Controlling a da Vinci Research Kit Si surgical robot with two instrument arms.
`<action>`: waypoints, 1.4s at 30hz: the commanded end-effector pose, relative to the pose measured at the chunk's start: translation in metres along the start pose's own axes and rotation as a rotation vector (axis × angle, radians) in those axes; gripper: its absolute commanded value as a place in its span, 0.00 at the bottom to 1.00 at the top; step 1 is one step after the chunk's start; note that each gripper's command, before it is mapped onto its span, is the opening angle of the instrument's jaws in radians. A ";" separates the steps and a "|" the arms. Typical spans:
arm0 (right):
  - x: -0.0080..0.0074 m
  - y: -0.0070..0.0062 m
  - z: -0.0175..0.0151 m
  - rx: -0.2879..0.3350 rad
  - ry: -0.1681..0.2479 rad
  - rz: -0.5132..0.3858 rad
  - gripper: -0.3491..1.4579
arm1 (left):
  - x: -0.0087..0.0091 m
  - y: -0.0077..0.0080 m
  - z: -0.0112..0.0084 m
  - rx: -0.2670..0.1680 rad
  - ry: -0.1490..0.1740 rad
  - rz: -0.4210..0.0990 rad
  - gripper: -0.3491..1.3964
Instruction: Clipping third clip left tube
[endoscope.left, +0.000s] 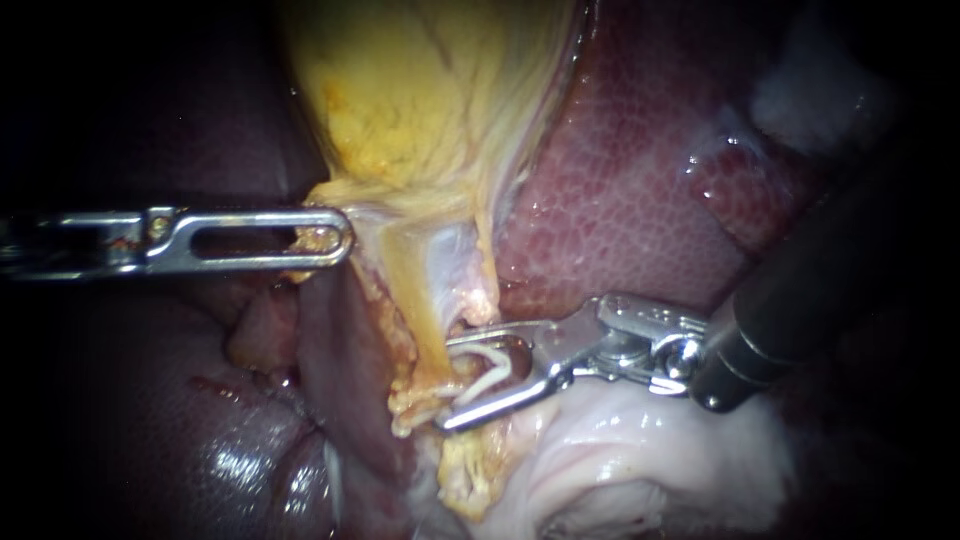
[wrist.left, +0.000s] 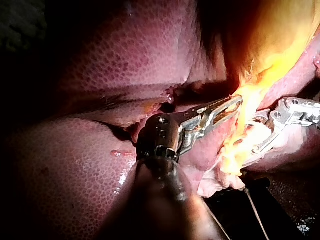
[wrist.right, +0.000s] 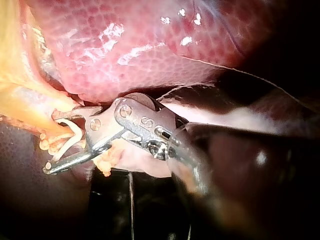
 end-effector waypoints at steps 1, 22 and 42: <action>-0.0001 0.0001 0.0001 0.004 0.004 0.006 0.52 | 0.0000 0.0000 0.0000 -0.001 -0.001 0.000 0.00; -0.0009 -0.0009 0.0020 0.174 0.032 0.129 0.51 | -0.0006 0.0023 0.0001 -0.009 -0.006 0.000 0.00; 0.0002 0.0007 0.0032 0.196 0.065 0.179 0.47 | -0.0004 0.0022 0.0004 -0.012 -0.009 0.001 0.00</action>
